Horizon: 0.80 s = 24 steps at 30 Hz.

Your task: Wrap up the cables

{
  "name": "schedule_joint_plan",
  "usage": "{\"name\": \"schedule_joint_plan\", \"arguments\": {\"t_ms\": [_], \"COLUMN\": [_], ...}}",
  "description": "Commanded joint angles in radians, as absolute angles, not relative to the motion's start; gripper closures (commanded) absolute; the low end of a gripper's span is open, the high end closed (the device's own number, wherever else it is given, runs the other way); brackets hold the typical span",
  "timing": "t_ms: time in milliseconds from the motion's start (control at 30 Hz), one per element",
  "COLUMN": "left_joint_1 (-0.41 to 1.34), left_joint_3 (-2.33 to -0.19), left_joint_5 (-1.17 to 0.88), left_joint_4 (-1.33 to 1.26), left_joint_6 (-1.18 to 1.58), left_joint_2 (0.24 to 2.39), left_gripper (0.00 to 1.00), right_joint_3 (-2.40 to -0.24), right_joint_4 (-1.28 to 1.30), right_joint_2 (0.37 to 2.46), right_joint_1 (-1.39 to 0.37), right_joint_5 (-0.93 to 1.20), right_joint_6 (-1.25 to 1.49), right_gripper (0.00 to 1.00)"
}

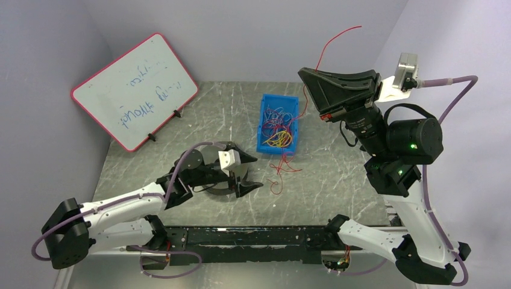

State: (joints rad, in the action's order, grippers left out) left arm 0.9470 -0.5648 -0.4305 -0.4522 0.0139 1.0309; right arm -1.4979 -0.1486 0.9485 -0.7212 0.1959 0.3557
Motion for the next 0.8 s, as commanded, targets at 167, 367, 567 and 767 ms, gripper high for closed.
{"name": "schedule_joint_plan", "arguments": {"t_ms": [167,367,567,767], "left_joint_1": [0.981,0.997,1.008,1.012], "left_joint_3": [-0.593,-0.632,-0.688,-0.714], "left_joint_5": [-0.459,-0.489,-0.53,-0.57], "left_joint_4": [-0.787,-0.83,-0.836,-0.79], "left_joint_6": [-0.081,-0.088,-0.085,-0.09], "left_joint_2": [1.145,1.21,1.269,1.293], "left_gripper": [0.17,0.24,0.43,0.71], "right_joint_3": [-1.535,-1.537,-1.539,-1.561], "right_joint_4": [-0.174,-0.173,-0.177,-0.163], "right_joint_2": [0.937,0.933,0.932,0.931], "right_joint_1": [-0.725,-0.726,-0.725,-0.725], "right_joint_5": [0.243,0.242,0.247,0.244], "right_joint_6": [0.372,0.381,0.394,0.396], "right_gripper": [1.0,1.0,1.0,1.0]}}
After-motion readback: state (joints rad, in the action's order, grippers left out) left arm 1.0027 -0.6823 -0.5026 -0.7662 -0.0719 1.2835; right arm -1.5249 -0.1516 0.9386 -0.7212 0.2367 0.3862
